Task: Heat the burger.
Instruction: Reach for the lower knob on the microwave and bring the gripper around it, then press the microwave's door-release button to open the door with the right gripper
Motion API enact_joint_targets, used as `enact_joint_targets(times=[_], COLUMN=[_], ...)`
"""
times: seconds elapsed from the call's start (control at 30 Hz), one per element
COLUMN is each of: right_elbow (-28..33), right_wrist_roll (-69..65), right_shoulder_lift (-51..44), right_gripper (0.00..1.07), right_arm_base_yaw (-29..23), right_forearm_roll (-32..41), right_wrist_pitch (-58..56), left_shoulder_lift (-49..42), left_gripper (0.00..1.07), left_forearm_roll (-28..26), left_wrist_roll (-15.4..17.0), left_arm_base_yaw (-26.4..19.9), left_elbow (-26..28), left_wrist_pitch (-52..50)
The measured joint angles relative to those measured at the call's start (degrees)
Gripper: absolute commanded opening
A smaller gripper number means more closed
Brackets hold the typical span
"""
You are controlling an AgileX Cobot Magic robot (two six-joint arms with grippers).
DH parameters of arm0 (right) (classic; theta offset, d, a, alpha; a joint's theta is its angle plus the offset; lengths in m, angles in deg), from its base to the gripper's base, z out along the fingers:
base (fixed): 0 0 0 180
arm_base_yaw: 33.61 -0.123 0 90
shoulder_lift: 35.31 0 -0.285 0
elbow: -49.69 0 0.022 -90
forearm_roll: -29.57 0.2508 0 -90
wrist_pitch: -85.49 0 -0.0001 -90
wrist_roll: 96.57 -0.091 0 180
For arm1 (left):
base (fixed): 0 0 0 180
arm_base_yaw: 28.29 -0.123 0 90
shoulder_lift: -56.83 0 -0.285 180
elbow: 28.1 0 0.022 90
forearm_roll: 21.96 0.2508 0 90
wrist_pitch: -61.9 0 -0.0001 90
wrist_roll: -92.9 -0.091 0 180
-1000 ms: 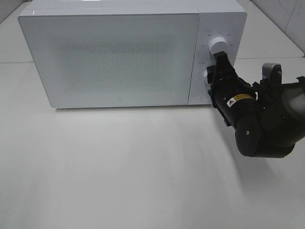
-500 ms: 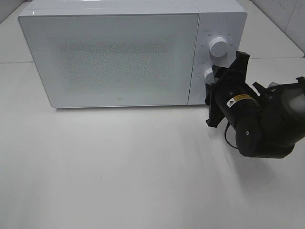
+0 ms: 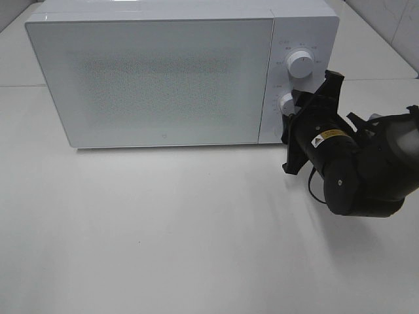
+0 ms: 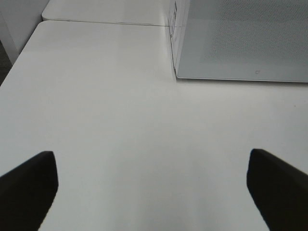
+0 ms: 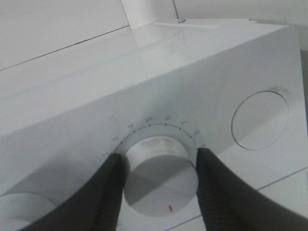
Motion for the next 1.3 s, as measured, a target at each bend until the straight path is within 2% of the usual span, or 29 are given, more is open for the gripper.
enact_joint_targets(times=[0.17, 0.5, 0.6, 0.67, 0.7, 0.77, 0.8, 0.87, 1.3], right_elbow=[0.0, 0.0, 0.0, 0.0, 0.0, 0.0, 0.0, 0.1, 2.3], right_wrist_roll=[0.1, 1.1, 1.8, 1.8, 1.8, 1.9, 1.9, 1.9, 5.5], right_shoulder_lift=[0.0, 0.0, 0.0, 0.0, 0.0, 0.0, 0.0, 0.0, -2.5], right_gripper=[0.38, 0.45, 0.51, 0.60, 0.60, 0.72, 0.72, 0.79, 0.76], right_arm_base_yaw=[0.0, 0.0, 0.0, -0.1, -0.1, -0.2, -0.2, -0.2, -0.4], right_forearm_roll=[0.0, 0.1, 0.1, -1.3, -1.3, -1.9, -1.9, -2.3, -2.3], right_wrist_pitch=[0.0, 0.0, 0.0, -0.1, -0.1, -0.2, -0.2, -0.3, -0.1], left_shoulder_lift=[0.0, 0.0, 0.0, 0.0, 0.0, 0.0, 0.0, 0.0, 0.0], left_gripper=[1.00, 1.00, 1.00, 1.00, 1.00, 1.00, 1.00, 1.00, 1.00], left_forearm_roll=[0.0, 0.0, 0.0, 0.0, 0.0, 0.0, 0.0, 0.0, 0.0], left_wrist_roll=[0.0, 0.0, 0.0, 0.0, 0.0, 0.0, 0.0, 0.0, 0.0], left_arm_base_yaw=[0.0, 0.0, 0.0, 0.0, 0.0, 0.0, 0.0, 0.0, 0.0], left_elbow=[0.0, 0.0, 0.0, 0.0, 0.0, 0.0, 0.0, 0.0, 0.0], left_wrist_pitch=[0.0, 0.0, 0.0, 0.0, 0.0, 0.0, 0.0, 0.0, 0.0])
